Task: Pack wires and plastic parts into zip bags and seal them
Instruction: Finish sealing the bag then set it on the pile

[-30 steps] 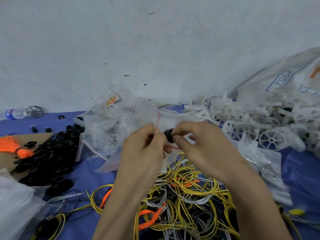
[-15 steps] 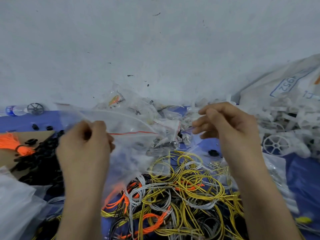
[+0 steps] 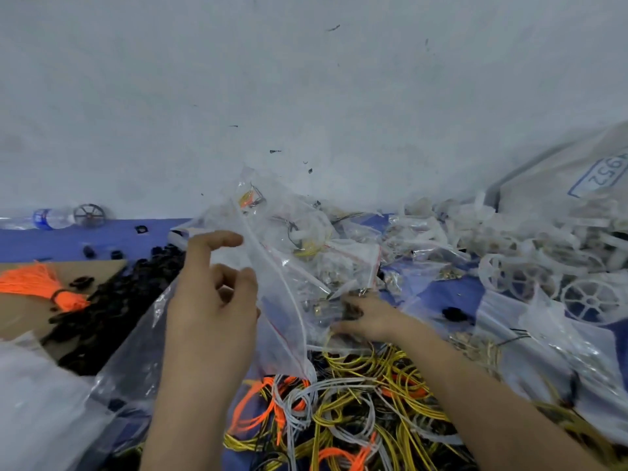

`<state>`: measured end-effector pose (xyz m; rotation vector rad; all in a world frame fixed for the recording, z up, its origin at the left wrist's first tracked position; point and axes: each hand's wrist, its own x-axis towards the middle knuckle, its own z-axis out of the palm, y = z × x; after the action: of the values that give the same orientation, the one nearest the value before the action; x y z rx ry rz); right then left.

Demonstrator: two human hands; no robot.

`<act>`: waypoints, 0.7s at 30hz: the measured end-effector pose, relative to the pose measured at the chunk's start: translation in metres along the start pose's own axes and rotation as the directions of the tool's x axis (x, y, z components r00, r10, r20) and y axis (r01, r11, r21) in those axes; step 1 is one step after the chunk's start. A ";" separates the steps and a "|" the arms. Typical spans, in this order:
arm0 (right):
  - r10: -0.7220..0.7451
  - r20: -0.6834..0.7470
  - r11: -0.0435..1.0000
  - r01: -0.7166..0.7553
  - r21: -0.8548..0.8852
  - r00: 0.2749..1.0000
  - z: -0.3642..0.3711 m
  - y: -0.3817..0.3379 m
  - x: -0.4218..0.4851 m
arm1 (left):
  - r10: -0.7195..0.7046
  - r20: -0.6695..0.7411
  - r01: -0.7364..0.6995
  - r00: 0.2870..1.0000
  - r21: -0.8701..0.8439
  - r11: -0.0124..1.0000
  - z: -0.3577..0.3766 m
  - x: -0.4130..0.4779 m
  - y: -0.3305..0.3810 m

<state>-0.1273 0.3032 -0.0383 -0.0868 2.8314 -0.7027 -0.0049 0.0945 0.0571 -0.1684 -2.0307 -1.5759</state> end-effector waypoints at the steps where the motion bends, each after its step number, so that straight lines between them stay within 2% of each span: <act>1: 0.000 -0.090 0.997 -0.007 -0.077 0.996 0.002 0.001 0.004 | -0.004 0.041 0.004 0.999 0.004 1.000 0.001 0.000 -0.001; 3: -0.018 -0.212 0.985 -0.019 -0.171 0.977 0.002 -0.002 0.006 | -0.002 0.133 0.001 0.991 0.010 1.000 0.004 -0.001 0.000; 6: -0.068 -0.220 0.960 0.004 -0.279 0.973 0.001 -0.004 0.001 | 0.007 0.237 -0.011 0.972 0.017 1.000 0.011 -0.005 0.003; 7: -0.090 -0.221 0.963 0.028 -0.267 0.971 0.001 -0.003 -0.002 | 0.013 0.253 -0.020 0.967 0.025 1.000 0.013 -0.006 0.005; 8: -0.095 -0.249 0.983 0.052 -0.174 0.964 -0.001 -0.004 -0.007 | 0.024 0.262 -0.034 0.965 0.033 0.999 0.016 -0.007 0.007; 9: -0.052 -0.308 0.996 0.072 0.052 0.950 -0.006 -0.005 -0.013 | 0.037 0.265 -0.049 0.963 0.038 0.998 0.018 -0.008 0.009; 10: 0.055 -0.342 0.927 0.079 0.366 0.938 -0.013 -0.006 -0.022 | 0.048 0.264 -0.062 0.963 0.044 0.997 0.020 -0.008 0.010; 11: 0.179 -0.327 0.748 0.088 0.658 0.928 -0.023 -0.004 -0.032 | 0.054 0.261 -0.068 0.964 0.046 0.997 0.022 -0.009 0.012; 12: 0.266 -0.286 0.508 0.119 0.853 0.921 -0.035 0.000 -0.045 | 0.056 0.259 -0.068 0.964 0.039 0.997 0.025 -0.010 0.014; 13: 0.309 -0.263 0.294 0.172 0.940 0.914 -0.048 0.004 -0.060 | 0.053 0.265 -0.063 0.963 0.032 0.997 0.029 -0.011 0.016; 15: 0.359 -0.284 0.016 0.298 0.954 0.889 -0.071 0.014 -0.091 | 0.037 0.308 -0.050 0.951 0.034 0.998 0.039 -0.017 0.022; 17: 0.296 -0.309 -0.160 0.366 0.917 0.904 -0.089 0.018 -0.121 | 0.031 0.360 -0.051 0.933 0.047 0.998 0.052 -0.025 0.027; 18: 0.243 -0.321 -0.211 0.373 0.904 0.915 -0.094 0.018 -0.133 | 0.037 0.379 -0.060 0.925 0.050 0.997 0.058 -0.028 0.029; 21: 0.089 -0.335 -0.207 0.346 0.915 0.938 -0.093 0.010 -0.163 | 0.037 0.412 -0.044 0.910 0.007 0.999 0.076 -0.037 0.033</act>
<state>0.0103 0.3722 0.0702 0.0005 1.3814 -2.9776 0.0133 0.1838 0.0557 -0.5787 -2.3360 -1.5990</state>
